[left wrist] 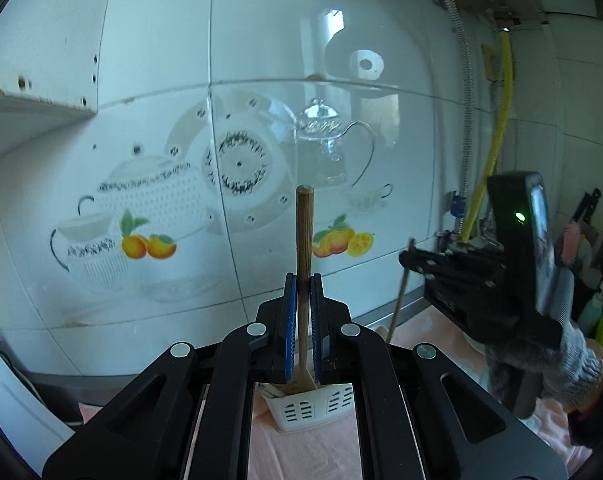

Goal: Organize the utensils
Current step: 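Carry both chopsticks up and insert them into the white holder, then open both tools and withdraw them from the holder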

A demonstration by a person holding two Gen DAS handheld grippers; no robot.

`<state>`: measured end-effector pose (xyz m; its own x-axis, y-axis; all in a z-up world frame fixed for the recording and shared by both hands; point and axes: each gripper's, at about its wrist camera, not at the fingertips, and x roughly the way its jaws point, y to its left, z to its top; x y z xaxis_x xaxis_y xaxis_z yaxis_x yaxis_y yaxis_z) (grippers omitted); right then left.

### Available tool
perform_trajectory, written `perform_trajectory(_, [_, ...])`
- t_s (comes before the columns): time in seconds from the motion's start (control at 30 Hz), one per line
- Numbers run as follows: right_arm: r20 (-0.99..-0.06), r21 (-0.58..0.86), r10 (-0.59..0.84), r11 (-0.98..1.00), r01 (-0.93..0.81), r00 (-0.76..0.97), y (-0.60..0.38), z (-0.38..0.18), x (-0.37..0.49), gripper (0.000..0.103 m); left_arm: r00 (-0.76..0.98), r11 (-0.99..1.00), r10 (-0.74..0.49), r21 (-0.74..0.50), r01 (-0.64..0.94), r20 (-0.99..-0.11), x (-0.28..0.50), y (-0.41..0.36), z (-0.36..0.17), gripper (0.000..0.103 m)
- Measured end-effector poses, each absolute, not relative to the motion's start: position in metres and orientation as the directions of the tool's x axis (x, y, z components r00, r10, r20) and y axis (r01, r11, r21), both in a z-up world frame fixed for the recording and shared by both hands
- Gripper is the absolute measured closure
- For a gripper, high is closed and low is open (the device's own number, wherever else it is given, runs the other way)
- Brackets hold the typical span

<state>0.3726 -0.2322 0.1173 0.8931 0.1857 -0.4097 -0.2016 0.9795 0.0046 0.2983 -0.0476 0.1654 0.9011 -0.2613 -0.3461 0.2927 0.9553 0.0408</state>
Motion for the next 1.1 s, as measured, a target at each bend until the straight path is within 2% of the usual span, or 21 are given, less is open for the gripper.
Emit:
perform_trajectory(0.2, [-0.443,-0.002,0.203,0.974,-0.228,0.873,-0.231,0.103,0.367,0.095,0.901,0.968,-0.215,0.04,0.248,-0.378,0.317,-0.047,0.142,0.098])
perform_trajectory(0.47, [-0.449,-0.023,0.2,0.972,-0.235,0.871,-0.232,0.104,0.358,0.094,0.876,0.972,-0.214,-0.008,0.234,-0.431,0.333,-0.04,0.121,0.097])
perform_trajectory(0.83, [-0.424,-0.074,0.16,0.975,-0.211,0.891,-0.236,0.118,0.322,0.069,0.861,0.973,-0.208,-0.01,0.229,-0.464,0.325,-0.041,0.119,0.095])
perform_trajectory(0.9, [-0.424,-0.078,0.158,0.975,-0.21,0.892,-0.237,0.119,0.31,0.066,0.862,0.973,-0.211,-0.011,0.232,-0.461,0.318,-0.042,0.121,0.091])
perform_trajectory(0.97, [-0.421,-0.083,0.146,0.977,-0.198,0.895,-0.24,0.119,0.298,0.061,0.869,0.974,-0.203,-0.005,0.225,-0.451,0.308,-0.042,0.124,0.077])
perform_trajectory(1.0, [-0.417,-0.086,0.143,0.977,-0.196,0.898,-0.241,0.119,0.291,0.056,0.872,0.974,-0.206,-0.008,0.226,-0.444,0.302,-0.041,0.125,0.076])
perform_trajectory(1.1, [-0.417,-0.101,0.13,0.977,-0.188,0.9,-0.244,0.116,0.268,0.053,0.877,0.974,-0.204,-0.004,0.225,-0.436,0.287,-0.039,0.127,0.073])
